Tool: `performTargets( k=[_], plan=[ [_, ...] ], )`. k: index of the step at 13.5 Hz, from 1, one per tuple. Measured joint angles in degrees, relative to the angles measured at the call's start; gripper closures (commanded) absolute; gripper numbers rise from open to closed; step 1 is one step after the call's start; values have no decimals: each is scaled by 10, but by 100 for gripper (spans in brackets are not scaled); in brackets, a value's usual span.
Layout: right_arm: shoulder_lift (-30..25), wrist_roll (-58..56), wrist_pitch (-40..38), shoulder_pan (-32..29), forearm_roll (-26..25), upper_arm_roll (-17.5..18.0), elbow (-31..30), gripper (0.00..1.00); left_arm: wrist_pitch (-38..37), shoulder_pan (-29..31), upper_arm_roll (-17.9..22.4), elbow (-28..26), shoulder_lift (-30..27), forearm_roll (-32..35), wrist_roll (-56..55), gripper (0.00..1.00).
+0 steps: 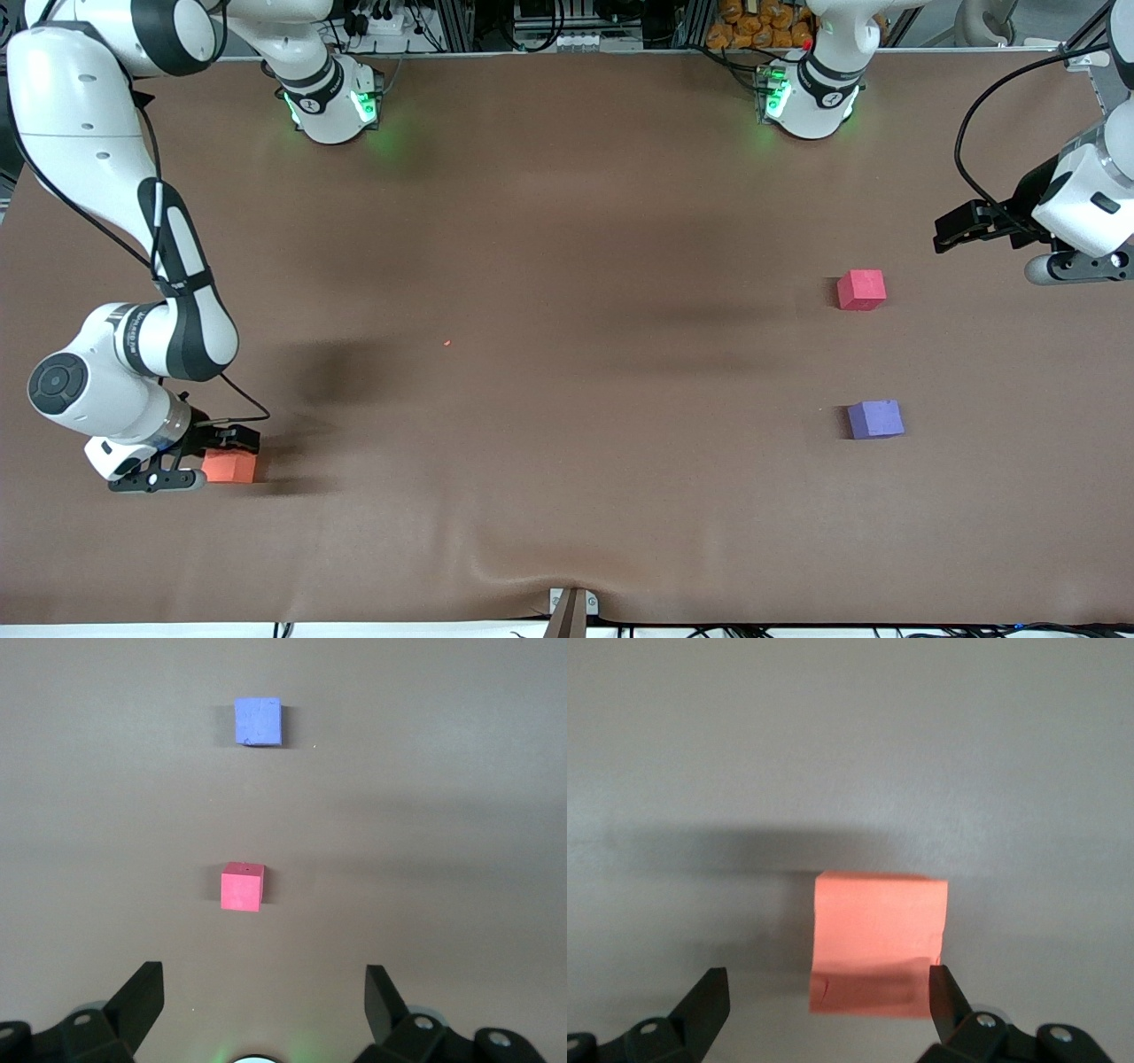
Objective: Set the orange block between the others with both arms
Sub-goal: 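Reach the right gripper down to the orange block and grasp it, then carry the orange block with the right gripper toward the table middle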
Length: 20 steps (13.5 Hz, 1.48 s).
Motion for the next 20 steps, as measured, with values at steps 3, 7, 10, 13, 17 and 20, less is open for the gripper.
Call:
performTargets(
  k=[3,7,10,13,17,20],
  plan=[
    [16,-10,7,-1,-6,0,15,0,0,0,0,-3,0,0,0,0],
    [31,-17,25,-5,-10,-3,20,0,0,0,0,-5,0,0,0,0],
    [38,-25,28,-11,-10,-3,23,49,0,0,0,-5,0,0,0,0],
    [38,-25,28,-11,-9,-2,24,100,0,0,0,-6,0,0,0,0],
    [30,-10,-4,-4,-9,21,30,100,0,0,0,-8,0,0,0,0],
    [-11,54,-79,53,-8,53,39,100,0,0,0,-8,0,0,0,0]
  ],
)
